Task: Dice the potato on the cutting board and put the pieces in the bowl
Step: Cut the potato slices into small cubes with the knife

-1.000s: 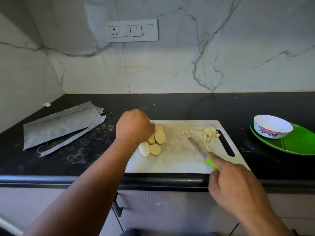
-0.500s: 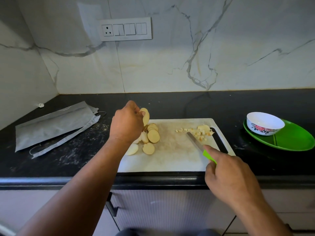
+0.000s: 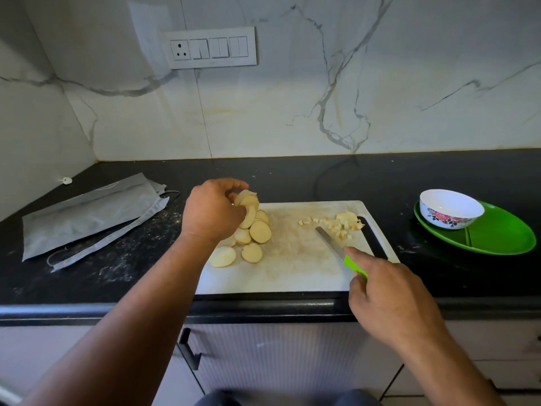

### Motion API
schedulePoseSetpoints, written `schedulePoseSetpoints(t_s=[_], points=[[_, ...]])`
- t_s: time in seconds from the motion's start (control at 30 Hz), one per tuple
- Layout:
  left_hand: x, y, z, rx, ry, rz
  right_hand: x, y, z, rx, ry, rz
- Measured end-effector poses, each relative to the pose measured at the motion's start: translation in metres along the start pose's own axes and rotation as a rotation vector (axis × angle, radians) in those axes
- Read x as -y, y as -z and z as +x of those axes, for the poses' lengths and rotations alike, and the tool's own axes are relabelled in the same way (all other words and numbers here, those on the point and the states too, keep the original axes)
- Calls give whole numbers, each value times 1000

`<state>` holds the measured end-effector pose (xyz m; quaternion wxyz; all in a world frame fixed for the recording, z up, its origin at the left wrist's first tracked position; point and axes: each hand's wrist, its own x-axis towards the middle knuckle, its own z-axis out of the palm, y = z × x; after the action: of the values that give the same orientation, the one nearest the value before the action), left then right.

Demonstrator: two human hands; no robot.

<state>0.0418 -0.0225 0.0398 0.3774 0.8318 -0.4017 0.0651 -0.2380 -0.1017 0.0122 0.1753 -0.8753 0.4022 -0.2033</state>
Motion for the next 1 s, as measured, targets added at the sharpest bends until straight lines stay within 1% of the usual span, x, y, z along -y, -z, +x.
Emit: schedulePoseSetpoints(t_s=[0.1,0.5,0.73,0.8,0.87,0.93,1.0], points=[[4,-5,-1,12,-44,11,-1,-1,0,9,5,1],[-1,-3,1,0,19,2,-8,-5,3,14,17,-17],[-2,-5,-1,-33,145,-212,-7,-5,7,24,33,-34],[-3,-6,-3,-52,163,-293,2,-4,14,-41,65,-16],[-6,-7,-4,-72,166,-370,14,-8,27,-119,117,39],[-9,-7,-5,-86,147,-427,26,-18,45,-155,169,124],[-13,-7,-7,-75,100,-495,38,-31,64,-179,170,282]])
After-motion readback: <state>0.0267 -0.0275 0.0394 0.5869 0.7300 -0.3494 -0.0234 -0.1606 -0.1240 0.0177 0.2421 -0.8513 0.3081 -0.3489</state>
